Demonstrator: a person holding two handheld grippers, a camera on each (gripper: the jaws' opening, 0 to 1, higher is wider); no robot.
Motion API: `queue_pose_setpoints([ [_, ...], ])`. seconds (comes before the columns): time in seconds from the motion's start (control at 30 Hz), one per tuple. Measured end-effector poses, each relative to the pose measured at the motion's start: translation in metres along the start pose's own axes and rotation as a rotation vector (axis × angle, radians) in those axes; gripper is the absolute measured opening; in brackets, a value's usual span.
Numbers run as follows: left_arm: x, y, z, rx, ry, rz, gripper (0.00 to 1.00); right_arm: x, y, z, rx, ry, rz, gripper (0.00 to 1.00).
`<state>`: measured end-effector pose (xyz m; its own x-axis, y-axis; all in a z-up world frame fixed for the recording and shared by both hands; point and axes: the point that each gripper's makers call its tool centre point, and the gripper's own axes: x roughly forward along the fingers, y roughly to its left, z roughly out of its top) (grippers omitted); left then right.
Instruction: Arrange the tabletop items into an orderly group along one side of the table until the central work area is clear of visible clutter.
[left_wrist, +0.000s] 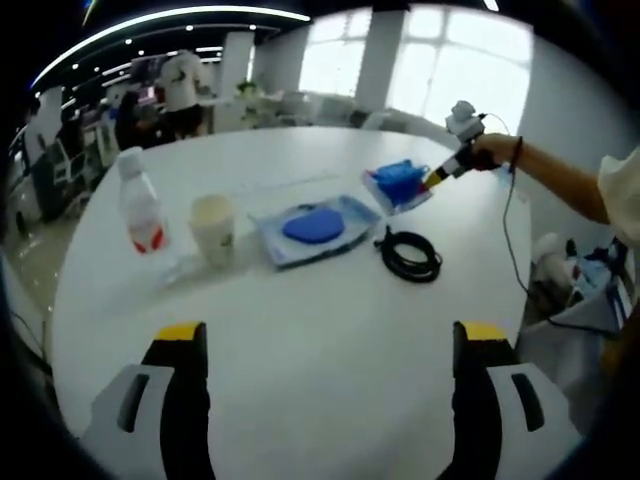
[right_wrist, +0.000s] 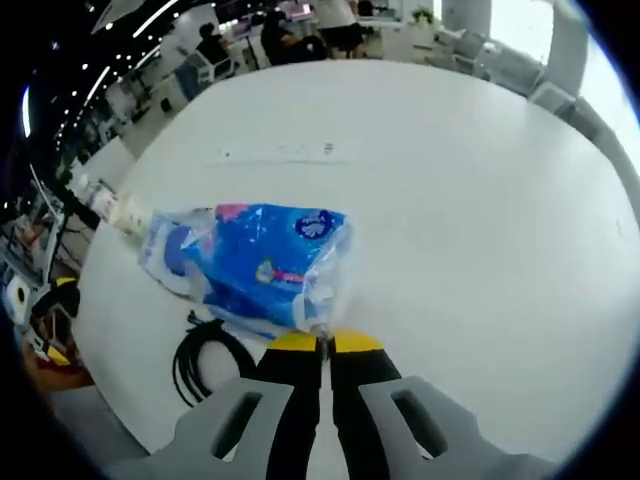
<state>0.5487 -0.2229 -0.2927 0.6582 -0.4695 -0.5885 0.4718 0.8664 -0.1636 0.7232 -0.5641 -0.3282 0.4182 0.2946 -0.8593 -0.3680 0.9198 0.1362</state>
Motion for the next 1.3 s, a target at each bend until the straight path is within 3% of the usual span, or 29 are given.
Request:
queue_pose_setpoints([
  [0.27, 0.002, 0.0, -0.004, -0.003, 0.02, -0.003, 0.98, 0.011, -0.012, 0.002, -0.012, 0.033, -0.021, 0.02],
  [0.4, 0.001, 0.003, -0.004, -0.006, 0.019, 0.009, 0.97, 0.019, -0.018, 0.001, -0.081, 0.067, -0.035, 0.02],
  [0.47, 0.0, 0.005, -0.004, -0.005, 0.016, 0.013, 0.97, 0.023, -0.02, -0.001, -0.069, 0.083, -0.041, 0.02],
  [0.57, 0.0, 0.005, -0.005, 0.007, 0.021, 0.011, 0.98, 0.028, -0.03, -0.002, -0.13, 0.101, -0.094, 0.02],
  [0.73, 0.001, 0.004, -0.005, 0.01, 0.027, 0.011, 0.98, 0.034, -0.029, -0.003, -0.1, 0.103, -0.074, 0.02],
  [1.3, -0.001, 0.005, -0.005, -0.002, 0.029, 0.013, 0.98, 0.049, -0.039, -0.011, -0.078, 0.134, -0.115, 0.04],
])
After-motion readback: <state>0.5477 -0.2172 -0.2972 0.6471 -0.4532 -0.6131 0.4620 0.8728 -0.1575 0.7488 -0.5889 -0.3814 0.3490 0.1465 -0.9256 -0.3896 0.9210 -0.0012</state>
